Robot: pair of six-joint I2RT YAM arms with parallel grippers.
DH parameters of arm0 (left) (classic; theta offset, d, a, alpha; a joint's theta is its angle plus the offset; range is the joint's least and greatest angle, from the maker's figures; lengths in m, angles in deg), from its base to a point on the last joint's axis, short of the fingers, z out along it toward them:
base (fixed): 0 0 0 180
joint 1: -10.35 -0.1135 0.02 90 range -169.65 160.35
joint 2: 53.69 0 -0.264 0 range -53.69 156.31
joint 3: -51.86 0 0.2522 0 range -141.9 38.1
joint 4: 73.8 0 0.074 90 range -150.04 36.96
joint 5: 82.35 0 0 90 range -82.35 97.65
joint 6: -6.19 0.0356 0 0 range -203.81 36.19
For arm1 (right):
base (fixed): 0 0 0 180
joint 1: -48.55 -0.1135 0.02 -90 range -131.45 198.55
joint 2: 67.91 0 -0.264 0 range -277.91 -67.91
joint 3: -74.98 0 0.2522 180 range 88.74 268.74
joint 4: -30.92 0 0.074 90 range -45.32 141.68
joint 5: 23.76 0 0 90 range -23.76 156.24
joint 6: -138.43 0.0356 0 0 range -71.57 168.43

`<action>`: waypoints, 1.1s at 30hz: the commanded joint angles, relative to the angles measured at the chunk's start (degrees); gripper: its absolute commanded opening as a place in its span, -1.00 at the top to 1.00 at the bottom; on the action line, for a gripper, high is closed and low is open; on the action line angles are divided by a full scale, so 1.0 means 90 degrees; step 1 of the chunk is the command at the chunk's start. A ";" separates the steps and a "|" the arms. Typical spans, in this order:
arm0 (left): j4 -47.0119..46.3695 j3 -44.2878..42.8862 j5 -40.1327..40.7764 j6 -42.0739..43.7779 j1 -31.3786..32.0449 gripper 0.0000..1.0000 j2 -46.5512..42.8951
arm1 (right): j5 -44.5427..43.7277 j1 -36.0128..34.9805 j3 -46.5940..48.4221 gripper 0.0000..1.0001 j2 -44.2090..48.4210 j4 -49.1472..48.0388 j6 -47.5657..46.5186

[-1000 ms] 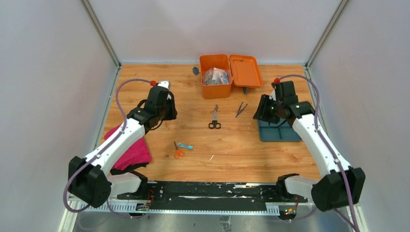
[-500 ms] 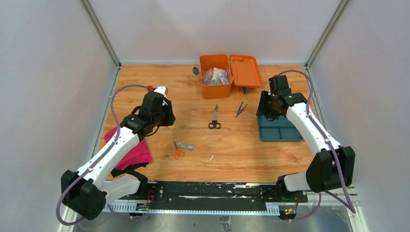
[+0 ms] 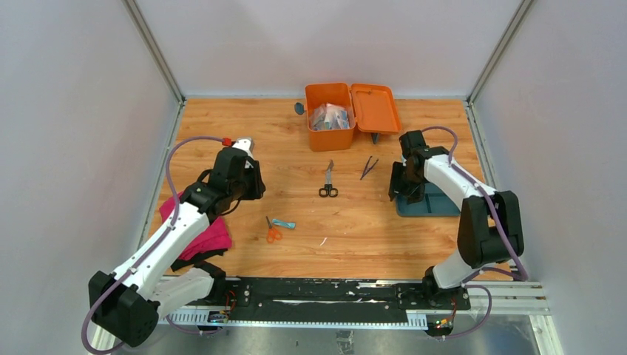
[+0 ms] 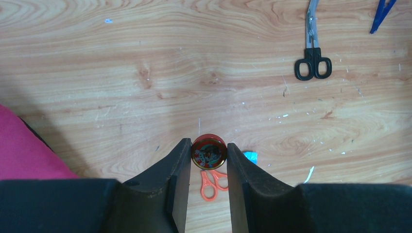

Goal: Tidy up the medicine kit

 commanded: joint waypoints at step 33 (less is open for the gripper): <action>0.0528 0.0091 0.0285 0.0073 0.0060 0.39 -0.0605 | 0.0398 -0.4959 0.0526 -0.10 -0.0569 -0.0549 0.1234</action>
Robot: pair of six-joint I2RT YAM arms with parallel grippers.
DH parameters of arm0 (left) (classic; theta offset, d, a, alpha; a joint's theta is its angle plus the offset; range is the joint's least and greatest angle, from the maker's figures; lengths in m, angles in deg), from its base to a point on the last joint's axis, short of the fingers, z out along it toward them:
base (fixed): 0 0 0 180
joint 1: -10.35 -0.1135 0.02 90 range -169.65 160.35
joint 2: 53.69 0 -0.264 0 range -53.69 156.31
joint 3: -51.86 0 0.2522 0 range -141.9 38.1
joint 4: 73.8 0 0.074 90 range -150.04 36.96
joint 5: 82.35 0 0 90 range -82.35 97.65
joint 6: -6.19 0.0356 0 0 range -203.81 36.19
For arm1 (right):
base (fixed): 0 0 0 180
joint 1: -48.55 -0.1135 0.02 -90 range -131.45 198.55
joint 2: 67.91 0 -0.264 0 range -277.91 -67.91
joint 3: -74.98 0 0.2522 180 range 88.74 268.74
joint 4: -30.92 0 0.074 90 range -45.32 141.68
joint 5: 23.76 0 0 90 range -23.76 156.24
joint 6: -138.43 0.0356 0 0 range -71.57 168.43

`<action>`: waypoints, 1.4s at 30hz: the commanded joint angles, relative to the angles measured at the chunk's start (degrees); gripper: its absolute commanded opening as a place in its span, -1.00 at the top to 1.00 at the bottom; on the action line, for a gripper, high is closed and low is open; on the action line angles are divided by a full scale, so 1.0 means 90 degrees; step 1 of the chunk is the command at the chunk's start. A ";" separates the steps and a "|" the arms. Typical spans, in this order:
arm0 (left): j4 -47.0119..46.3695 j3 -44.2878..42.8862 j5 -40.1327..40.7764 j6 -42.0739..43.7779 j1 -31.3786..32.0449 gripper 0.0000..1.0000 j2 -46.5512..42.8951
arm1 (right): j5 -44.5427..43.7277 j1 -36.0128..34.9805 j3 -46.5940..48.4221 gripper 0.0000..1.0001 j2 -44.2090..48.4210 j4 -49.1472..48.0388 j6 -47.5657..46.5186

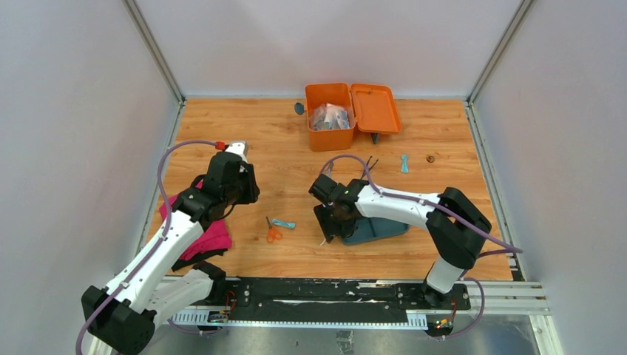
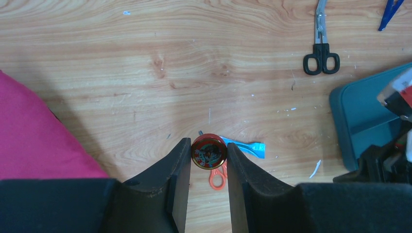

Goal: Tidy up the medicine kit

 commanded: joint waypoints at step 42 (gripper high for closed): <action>-0.2239 -0.2136 0.0000 -0.0797 0.4691 0.46 0.5035 | 0.1012 0.5670 -0.1891 -0.10 0.5810 0.0957 -0.0688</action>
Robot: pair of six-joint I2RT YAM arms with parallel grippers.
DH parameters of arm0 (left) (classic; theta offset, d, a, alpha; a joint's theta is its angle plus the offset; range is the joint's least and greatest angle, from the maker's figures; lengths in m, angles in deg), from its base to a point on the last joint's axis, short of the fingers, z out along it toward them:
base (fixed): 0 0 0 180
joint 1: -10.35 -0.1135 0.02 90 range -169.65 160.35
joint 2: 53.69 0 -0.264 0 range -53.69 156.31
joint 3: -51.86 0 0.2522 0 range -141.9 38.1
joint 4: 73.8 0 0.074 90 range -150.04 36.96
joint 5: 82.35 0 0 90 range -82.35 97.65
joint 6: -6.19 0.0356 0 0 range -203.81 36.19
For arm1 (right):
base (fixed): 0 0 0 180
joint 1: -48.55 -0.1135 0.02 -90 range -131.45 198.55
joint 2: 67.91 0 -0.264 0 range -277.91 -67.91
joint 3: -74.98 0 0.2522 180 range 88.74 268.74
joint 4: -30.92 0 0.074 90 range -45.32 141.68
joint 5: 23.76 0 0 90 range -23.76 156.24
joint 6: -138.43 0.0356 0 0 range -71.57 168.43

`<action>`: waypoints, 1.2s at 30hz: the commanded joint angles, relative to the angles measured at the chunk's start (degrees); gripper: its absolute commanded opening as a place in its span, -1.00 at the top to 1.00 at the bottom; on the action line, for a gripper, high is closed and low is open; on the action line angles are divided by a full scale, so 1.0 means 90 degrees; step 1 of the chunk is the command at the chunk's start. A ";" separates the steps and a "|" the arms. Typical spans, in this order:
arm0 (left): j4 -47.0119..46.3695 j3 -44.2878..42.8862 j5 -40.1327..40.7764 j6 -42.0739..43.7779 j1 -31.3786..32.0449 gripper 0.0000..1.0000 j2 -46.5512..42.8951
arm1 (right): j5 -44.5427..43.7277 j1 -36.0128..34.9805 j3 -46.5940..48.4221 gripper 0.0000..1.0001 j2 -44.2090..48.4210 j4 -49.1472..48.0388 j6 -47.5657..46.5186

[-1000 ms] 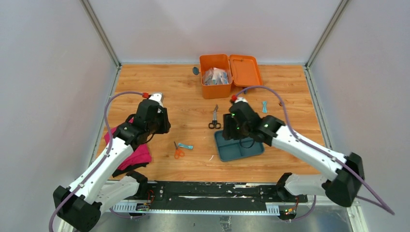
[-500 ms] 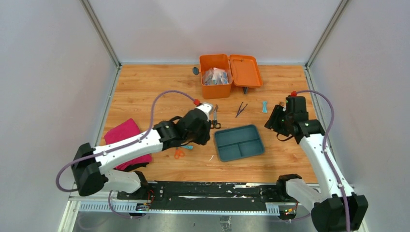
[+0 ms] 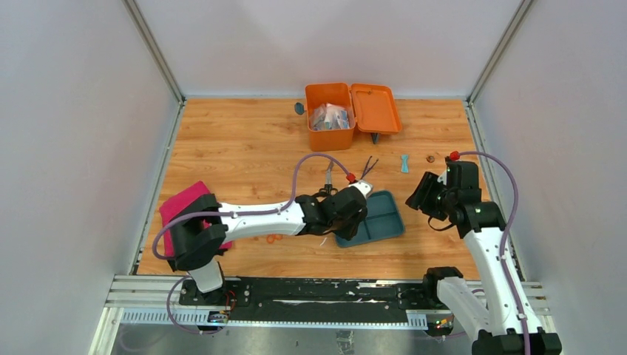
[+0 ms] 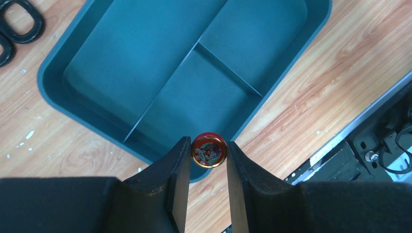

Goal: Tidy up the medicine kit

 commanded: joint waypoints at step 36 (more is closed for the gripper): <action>0.0666 0.0632 0.1558 -0.0132 -0.0178 -0.18 -0.1306 | -0.0708 0.0094 0.0069 -0.24 -0.0422 0.0169 -0.0019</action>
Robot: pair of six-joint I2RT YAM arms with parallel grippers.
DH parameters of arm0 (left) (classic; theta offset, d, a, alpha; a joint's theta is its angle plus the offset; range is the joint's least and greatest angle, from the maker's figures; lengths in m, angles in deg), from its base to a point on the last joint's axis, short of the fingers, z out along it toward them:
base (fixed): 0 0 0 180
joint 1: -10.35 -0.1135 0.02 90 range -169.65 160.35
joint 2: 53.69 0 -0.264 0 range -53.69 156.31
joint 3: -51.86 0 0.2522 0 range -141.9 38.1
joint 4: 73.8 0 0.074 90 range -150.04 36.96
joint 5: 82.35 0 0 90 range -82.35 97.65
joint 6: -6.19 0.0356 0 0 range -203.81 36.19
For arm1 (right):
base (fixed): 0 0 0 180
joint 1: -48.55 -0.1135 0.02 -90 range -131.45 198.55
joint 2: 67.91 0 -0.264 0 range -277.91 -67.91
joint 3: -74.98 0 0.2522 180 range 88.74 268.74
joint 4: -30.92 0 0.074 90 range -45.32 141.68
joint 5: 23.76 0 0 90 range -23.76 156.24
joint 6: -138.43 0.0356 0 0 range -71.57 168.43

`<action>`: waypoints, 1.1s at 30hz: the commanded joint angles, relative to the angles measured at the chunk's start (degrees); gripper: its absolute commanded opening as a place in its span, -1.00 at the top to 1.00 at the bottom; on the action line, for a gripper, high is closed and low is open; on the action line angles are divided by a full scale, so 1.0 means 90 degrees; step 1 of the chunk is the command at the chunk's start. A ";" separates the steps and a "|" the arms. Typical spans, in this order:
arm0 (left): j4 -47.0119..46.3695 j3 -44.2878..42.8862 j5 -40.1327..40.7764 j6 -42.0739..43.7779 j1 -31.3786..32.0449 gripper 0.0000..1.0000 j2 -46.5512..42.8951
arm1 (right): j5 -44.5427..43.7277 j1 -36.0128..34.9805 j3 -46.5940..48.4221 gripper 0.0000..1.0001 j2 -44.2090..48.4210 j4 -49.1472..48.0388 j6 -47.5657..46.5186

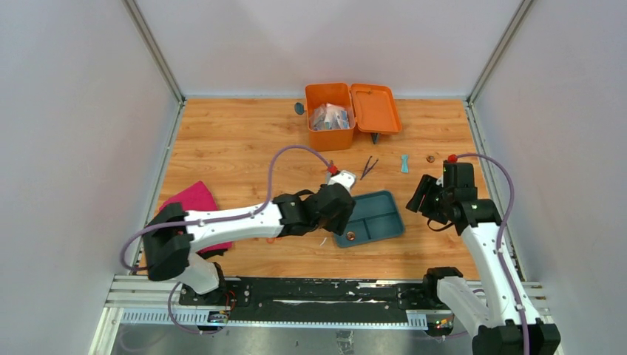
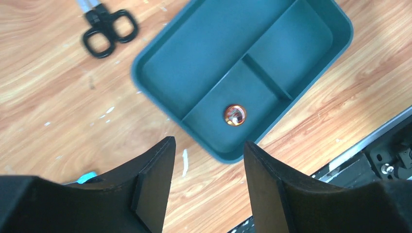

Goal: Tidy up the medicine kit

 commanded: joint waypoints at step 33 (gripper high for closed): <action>0.1708 0.0657 0.1280 0.2309 -0.1795 -0.41 -0.3200 | -0.1193 0.1390 0.6236 -0.30 -0.7957 0.0338 -0.0948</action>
